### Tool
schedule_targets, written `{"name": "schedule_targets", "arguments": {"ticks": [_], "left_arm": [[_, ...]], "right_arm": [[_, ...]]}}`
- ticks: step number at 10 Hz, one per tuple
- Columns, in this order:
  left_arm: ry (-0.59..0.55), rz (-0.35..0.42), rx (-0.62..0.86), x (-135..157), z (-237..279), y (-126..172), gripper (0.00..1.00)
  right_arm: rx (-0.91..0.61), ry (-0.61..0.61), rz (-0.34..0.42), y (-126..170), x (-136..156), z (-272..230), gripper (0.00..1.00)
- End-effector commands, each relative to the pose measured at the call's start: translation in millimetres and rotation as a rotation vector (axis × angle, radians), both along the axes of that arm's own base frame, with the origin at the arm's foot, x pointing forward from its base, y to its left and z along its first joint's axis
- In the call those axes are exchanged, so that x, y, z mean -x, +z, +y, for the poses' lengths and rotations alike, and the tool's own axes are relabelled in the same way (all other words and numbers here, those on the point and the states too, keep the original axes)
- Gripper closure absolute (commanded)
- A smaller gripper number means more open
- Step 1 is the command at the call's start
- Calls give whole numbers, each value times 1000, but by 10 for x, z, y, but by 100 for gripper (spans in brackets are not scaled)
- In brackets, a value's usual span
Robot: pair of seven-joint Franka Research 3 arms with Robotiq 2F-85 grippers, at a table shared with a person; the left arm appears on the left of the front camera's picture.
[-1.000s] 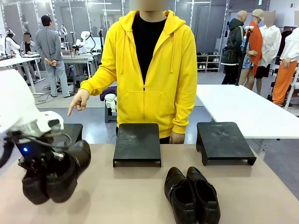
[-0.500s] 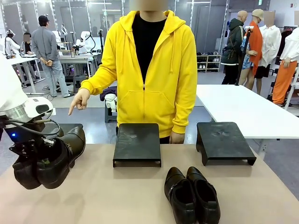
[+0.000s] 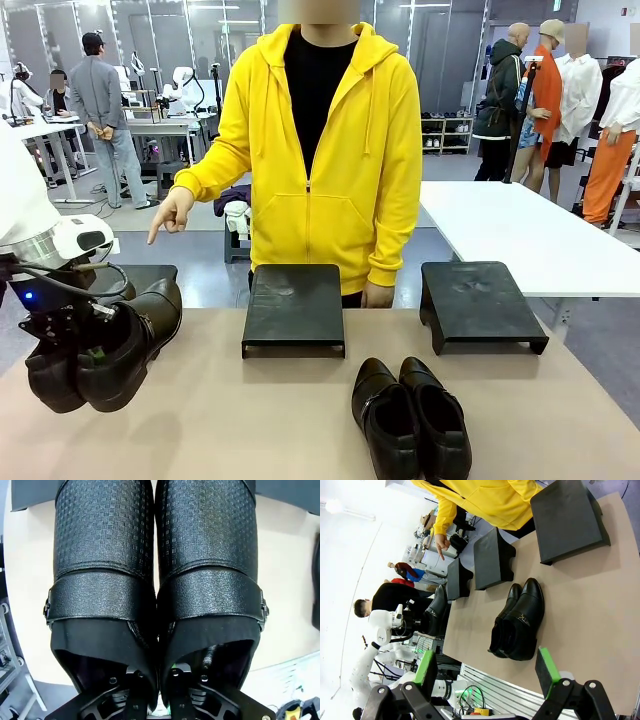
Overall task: Place the shoes on the stand as instructed by the person.
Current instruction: Pick up one pair of Shoes and place it on the Shoes Stand indicated by the person.
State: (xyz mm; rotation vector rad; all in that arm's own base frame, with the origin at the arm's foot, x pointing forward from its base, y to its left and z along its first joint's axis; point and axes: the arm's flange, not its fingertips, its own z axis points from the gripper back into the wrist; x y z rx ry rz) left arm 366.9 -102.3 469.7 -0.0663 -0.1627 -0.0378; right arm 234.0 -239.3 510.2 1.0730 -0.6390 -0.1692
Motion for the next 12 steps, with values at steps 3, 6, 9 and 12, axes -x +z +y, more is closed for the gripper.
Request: {"name": "schedule_targets", "arguments": {"ticks": [3, 6, 9, 12], "left_arm": [[-21, -126, -43, -146, 179, 60, 91], [14, -194, -81, -464, 546, 193, 91], [-10, -250, -90, -971, 847, 105, 91], [-78, -301, -83, -1415, 1012, 5, 91]], "right_arm": [[-4, 4, -7, 15, 6, -14, 0], [-4, 4, -7, 15, 6, -14, 0], [-4, 4, -7, 15, 6, -14, 0], [-4, 4, -7, 15, 6, -14, 0]]}}
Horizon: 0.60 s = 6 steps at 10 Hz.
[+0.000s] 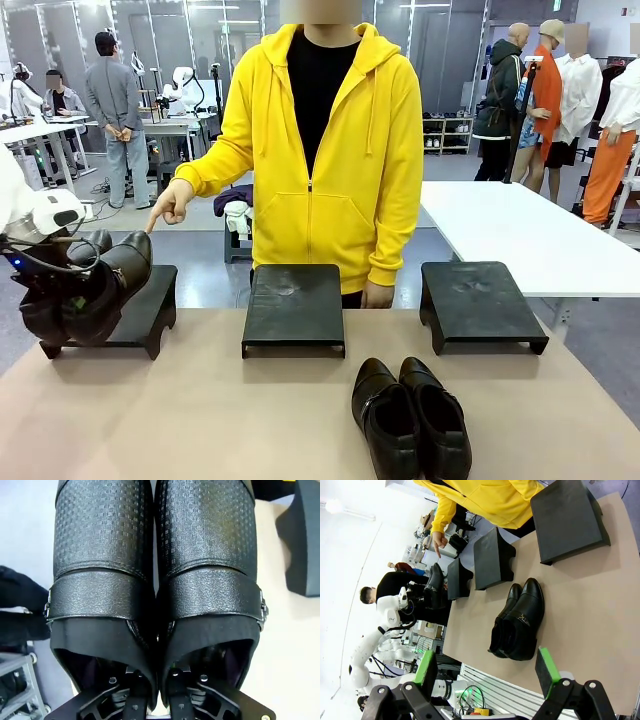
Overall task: Place the shoes on the stand as instructed by the person.
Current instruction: Pick up one pair of Shoes and place it on the Shoes Stand indicated by the person.
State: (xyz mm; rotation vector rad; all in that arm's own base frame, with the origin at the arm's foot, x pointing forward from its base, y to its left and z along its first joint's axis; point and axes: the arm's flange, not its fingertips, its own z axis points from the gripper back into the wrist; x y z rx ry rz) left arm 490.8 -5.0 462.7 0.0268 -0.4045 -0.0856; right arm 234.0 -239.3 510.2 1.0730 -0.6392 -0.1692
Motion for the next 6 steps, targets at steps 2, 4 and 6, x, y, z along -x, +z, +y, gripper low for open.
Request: {"name": "schedule_targets", "arguments": {"ticks": [2, 4, 6], "left_arm": [[-64, -65, -25, -379, 82, 0, 91], [-41, -55, -18, -585, 118, -122, 91], [-20, -74, -33, -714, 151, -213, 91]], "right_arm": [[-4, 4, -7, 15, 6, -14, 0], [-4, 4, -7, 15, 6, -14, 0], [-4, 4, -7, 15, 6, -14, 0]]}}
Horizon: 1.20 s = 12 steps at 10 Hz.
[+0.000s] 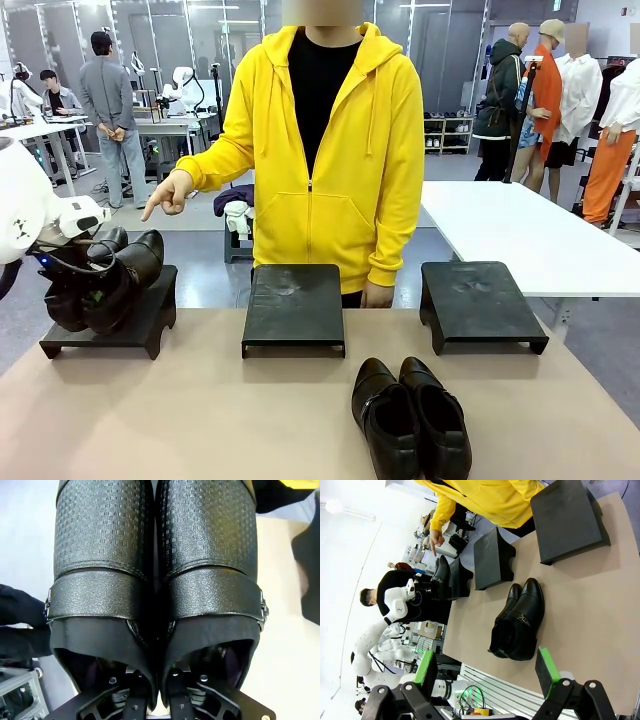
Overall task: Place the shoes on the stand as instructed by the person.
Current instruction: Pick up one pair of Shoes and place it on the Shoes Stand indicated by the person.
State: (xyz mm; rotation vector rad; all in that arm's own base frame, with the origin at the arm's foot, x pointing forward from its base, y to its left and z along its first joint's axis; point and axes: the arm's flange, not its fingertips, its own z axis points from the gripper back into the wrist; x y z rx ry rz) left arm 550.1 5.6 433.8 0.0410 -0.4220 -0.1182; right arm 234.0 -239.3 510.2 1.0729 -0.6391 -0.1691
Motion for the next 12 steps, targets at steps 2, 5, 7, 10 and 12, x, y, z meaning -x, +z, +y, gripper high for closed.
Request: {"name": "schedule_targets", "arguments": {"ticks": [2, 5, 7, 10, 12], "left_arm": [[19, -71, 5, -250, 66, -40, 91], [27, -51, 11, -317, 67, -137, 91], [37, -25, 37, -335, 78, -196, 91], [55, -6, 48, -342, 89, -258, 82], [77, -6, 49, -339, 128, -207, 45]], "right_arm": [[-4, 4, -7, 15, 6, -14, 0], [-4, 4, -7, 15, 6, -14, 0], [-4, 4, -7, 15, 6, -14, 0], [-4, 4, -7, 15, 6, -14, 0], [-4, 4, -7, 15, 6, -14, 0]]}}
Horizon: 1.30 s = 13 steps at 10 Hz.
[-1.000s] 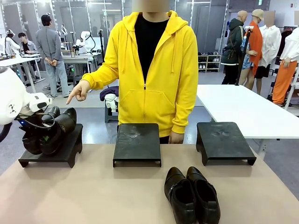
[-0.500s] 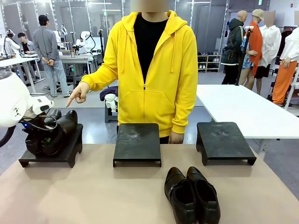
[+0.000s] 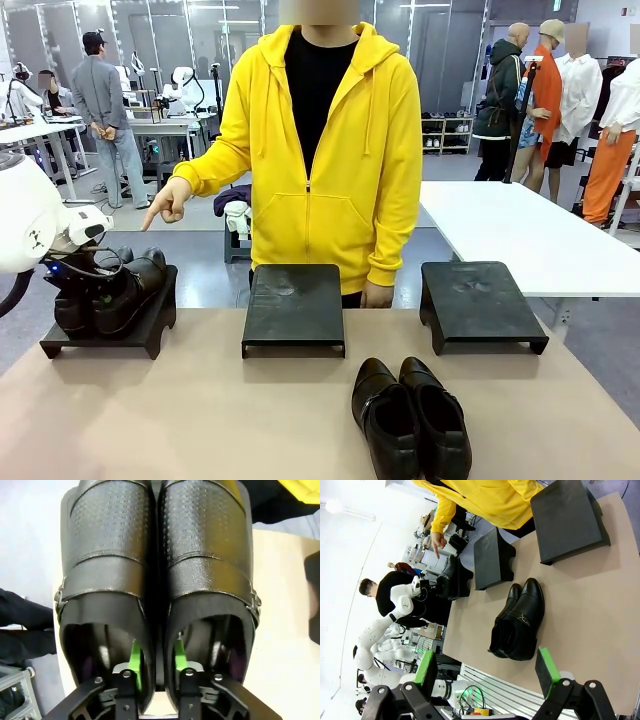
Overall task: Place the shoes on the stand as instructed by the person.
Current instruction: Pick up one pair of Shoes and place it on the Shoes Stand indicated by the person.
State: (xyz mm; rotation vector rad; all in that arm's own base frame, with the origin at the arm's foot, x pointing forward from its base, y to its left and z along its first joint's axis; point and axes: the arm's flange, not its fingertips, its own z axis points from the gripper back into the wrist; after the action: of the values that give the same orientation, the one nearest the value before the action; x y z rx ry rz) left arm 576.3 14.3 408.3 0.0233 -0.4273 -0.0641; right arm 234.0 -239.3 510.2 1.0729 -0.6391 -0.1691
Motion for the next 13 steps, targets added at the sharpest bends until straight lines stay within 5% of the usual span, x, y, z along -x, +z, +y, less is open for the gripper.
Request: {"name": "schedule_targets", "arguments": {"ticks": [1, 3, 9, 13], "left_arm": [[39, -2, 26, -83, 64, 100, 21], [42, 18, 32, -65, 94, 203, 0], [41, 18, 53, 177, 99, 305, 0], [34, 14, 13, 33, 67, 341, 0]], "right_arm": [[-4, 4, -7, 15, 6, -14, 0], [-4, 4, -7, 15, 6, -14, 0], [-4, 4, -7, 15, 6, -14, 0], [-4, 4, -7, 15, 6, -14, 0]]}}
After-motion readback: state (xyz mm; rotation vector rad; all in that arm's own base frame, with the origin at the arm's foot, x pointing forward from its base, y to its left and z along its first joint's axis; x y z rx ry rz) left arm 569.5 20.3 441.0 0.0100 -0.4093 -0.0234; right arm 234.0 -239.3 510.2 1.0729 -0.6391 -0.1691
